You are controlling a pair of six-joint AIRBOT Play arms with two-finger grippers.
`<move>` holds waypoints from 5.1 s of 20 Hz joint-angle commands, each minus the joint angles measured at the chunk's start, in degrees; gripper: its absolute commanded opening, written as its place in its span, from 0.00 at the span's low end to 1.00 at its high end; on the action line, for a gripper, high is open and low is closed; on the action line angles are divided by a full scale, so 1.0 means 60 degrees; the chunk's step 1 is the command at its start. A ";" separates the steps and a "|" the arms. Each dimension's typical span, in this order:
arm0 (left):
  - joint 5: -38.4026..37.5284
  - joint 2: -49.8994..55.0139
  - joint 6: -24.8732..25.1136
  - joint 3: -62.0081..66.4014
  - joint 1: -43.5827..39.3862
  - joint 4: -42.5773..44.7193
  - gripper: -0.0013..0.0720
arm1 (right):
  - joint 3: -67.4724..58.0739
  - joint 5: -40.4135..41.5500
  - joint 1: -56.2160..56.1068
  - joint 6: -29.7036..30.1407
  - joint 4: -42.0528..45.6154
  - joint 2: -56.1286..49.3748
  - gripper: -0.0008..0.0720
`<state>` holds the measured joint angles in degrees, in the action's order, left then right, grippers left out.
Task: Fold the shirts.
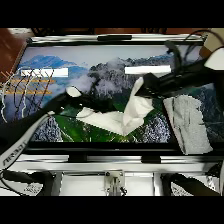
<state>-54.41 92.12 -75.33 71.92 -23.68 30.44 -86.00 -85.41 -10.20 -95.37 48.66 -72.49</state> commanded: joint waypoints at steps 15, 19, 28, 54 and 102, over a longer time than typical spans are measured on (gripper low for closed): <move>-0.2470 -0.4116 -0.0109 -0.0652 0.5978 0.2546 0.07 | 0.0000 0.2135 -0.1920 0.1264 -0.1435 -0.3920 0.87; -0.2466 -0.4120 -0.0022 -0.0867 0.5949 0.2546 0.07 | 0.0452 -0.0900 -0.0543 -0.0025 0.5242 -0.2736 0.87; -0.1978 -0.4113 -0.0029 -0.0889 0.5949 0.2550 0.07 | 0.4969 0.3479 -0.1020 0.1348 0.0863 -0.2175 0.87; -0.2142 -0.4116 -0.0062 -0.0889 0.5949 0.2539 0.07 | 0.1140 0.0725 0.7435 0.1636 0.1774 0.1279 0.09; -0.3089 -0.4554 -0.4568 -0.0980 0.0809 1.0914 0.98 | 0.1064 0.0586 -0.1253 -0.1847 0.5905 -0.0182 0.87</move>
<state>-75.29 65.25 -102.15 66.96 -18.76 95.92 -79.57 -81.60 -17.17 -106.32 84.25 -73.34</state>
